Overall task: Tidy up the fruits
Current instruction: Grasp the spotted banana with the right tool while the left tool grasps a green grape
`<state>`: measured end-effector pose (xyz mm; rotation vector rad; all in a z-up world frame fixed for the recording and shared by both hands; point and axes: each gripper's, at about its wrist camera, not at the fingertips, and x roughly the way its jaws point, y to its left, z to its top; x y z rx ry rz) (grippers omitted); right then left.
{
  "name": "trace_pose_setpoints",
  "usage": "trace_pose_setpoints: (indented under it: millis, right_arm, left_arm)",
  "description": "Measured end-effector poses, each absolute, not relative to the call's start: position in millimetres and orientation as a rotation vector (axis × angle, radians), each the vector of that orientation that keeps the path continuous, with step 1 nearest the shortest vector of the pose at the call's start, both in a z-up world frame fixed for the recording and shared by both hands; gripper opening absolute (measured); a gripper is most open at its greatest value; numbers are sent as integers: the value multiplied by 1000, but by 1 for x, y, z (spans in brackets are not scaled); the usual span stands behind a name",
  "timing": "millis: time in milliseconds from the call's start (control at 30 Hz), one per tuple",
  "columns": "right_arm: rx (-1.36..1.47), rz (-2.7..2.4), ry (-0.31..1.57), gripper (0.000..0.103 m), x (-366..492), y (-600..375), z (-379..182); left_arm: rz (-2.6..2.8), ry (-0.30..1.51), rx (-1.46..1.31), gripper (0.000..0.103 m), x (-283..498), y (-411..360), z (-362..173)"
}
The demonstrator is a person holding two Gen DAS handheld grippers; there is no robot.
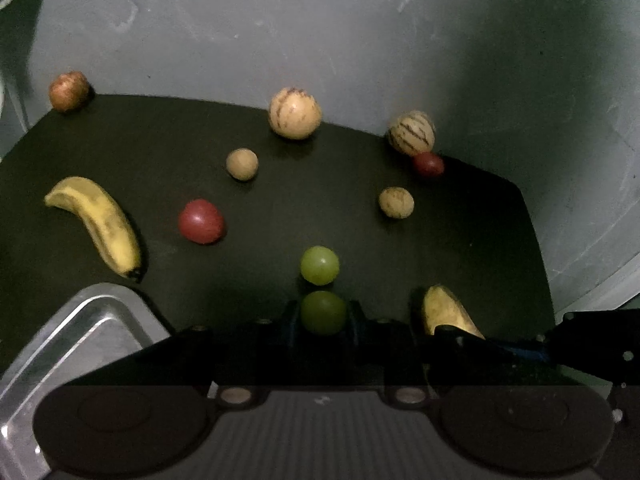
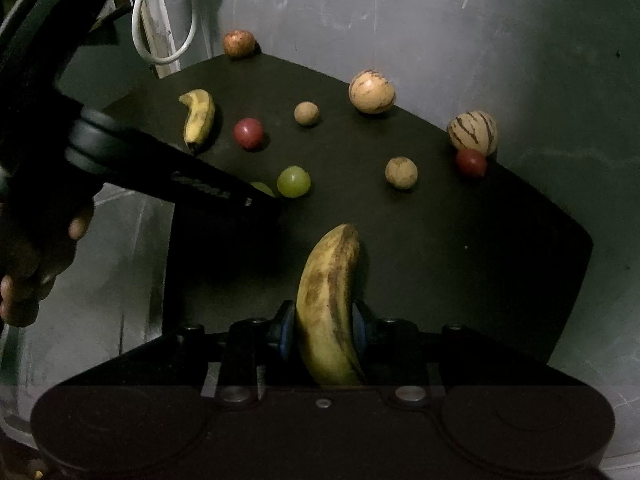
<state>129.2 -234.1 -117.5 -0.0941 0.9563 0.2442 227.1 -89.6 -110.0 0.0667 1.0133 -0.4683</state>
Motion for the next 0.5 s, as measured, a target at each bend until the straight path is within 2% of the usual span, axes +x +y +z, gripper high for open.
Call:
trace_pose_setpoints:
  millis: [500]
  right_arm:
    - [-101,295,884,31,123,-206,-51]
  left_arm:
    - [-405,957,12,25,184,-15,-62]
